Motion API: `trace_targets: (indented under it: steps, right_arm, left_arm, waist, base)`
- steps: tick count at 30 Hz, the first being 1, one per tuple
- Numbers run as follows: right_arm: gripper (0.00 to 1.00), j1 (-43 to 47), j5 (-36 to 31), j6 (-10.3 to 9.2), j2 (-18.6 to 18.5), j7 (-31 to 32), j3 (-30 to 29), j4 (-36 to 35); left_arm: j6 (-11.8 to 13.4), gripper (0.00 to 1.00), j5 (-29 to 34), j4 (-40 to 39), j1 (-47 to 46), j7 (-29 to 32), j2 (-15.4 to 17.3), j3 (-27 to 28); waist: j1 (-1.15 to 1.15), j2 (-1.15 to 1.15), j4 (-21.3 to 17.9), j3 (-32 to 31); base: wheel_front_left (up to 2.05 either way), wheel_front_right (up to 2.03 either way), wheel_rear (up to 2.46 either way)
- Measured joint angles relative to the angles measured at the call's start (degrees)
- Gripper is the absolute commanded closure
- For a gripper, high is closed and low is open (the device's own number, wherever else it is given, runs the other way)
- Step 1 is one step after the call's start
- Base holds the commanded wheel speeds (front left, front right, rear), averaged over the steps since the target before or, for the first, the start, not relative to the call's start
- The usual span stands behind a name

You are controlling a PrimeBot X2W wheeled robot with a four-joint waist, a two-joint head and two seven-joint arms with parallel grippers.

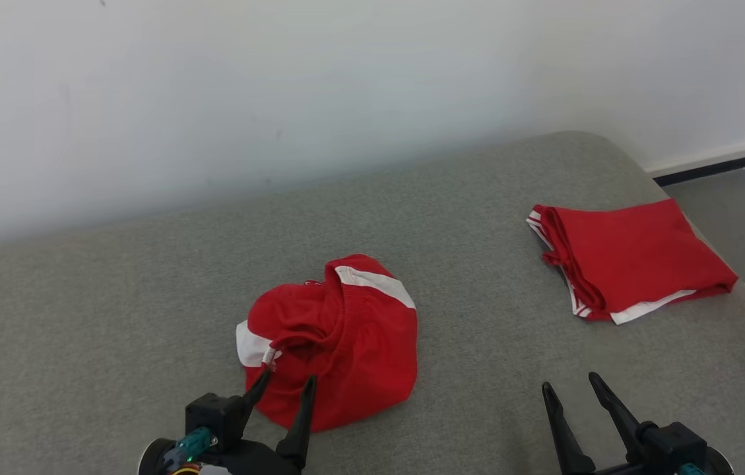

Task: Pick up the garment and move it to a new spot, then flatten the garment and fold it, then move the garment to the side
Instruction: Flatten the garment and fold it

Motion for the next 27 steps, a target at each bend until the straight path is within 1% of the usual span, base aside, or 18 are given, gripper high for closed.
trace_targets:
  steps: [1,8,14,15,16,18,19,22,27]
  right_arm:
    - [0.00,-0.36,0.11,0.00,0.01,0.00,0.20,0.05]
    - [0.00,-0.99,0.30,0.00,0.21,-0.20,0.47,0.29]
    - [0.00,-1.27,0.52,0.00,0.43,-0.46,0.54,0.66]
    - [0.00,-1.36,0.53,0.00,0.48,-0.48,0.58,0.73]
    - [0.00,-1.45,0.54,0.00,0.57,-0.51,0.66,0.76]
    - [0.00,-1.69,0.55,0.00,0.73,-0.52,0.81,0.90]
    - [0.00,-1.80,0.55,0.00,0.83,-0.52,0.91,0.96]
    - [0.00,-1.99,0.55,0.00,1.00,-0.55,1.01,1.11]
    - [0.00,-2.07,0.56,0.00,1.09,-0.69,0.91,1.33]
  left_arm:
    - [0.00,0.00,-0.52,1.29,-1.19,1.94,0.32,-0.55]
    - [0.62,0.00,-1.42,4.28,-3.24,6.10,1.40,-0.41]
    - [1.07,0.00,-1.54,4.59,-3.87,7.53,2.57,-0.46]
    - [1.16,0.03,-1.53,4.60,-4.03,7.84,2.65,-0.56]
    - [1.37,0.23,-1.54,4.64,-4.16,8.20,2.70,-0.57]
    - [1.62,0.84,-1.56,4.78,-4.34,8.70,2.76,-0.55]
    - [1.97,1.00,-1.56,4.89,-4.43,8.72,2.77,-0.51]
    - [3.00,1.00,-1.67,5.03,-4.82,9.14,2.81,-0.14]
    - [3.05,1.00,-1.83,4.19,-5.61,8.01,2.82,0.05]
  waist:
    - [0.00,0.00,-1.39,0.37]
    - [0.00,0.00,-6.22,1.88]
    - [0.00,0.00,-9.33,3.36]
    - [0.00,0.00,-9.67,3.59]
    - [0.00,0.00,-9.98,3.80]
    - [0.00,0.00,-10.51,4.15]
    - [0.00,0.00,-10.73,4.29]
    - [0.00,0.00,-11.12,4.58]
    - [0.00,-0.01,-11.03,4.59]
  base:
    - [0.00,0.00,0.00]
    - [0.00,0.00,0.00]
    - [0.00,0.00,0.00]
    - [0.00,0.00,0.00]
    - [0.00,0.00,0.00]
    - [0.00,0.00,0.00]
    - [0.00,0.00,0.00]
    - [0.00,0.00,0.00]
    - [0.00,0.00,0.00]
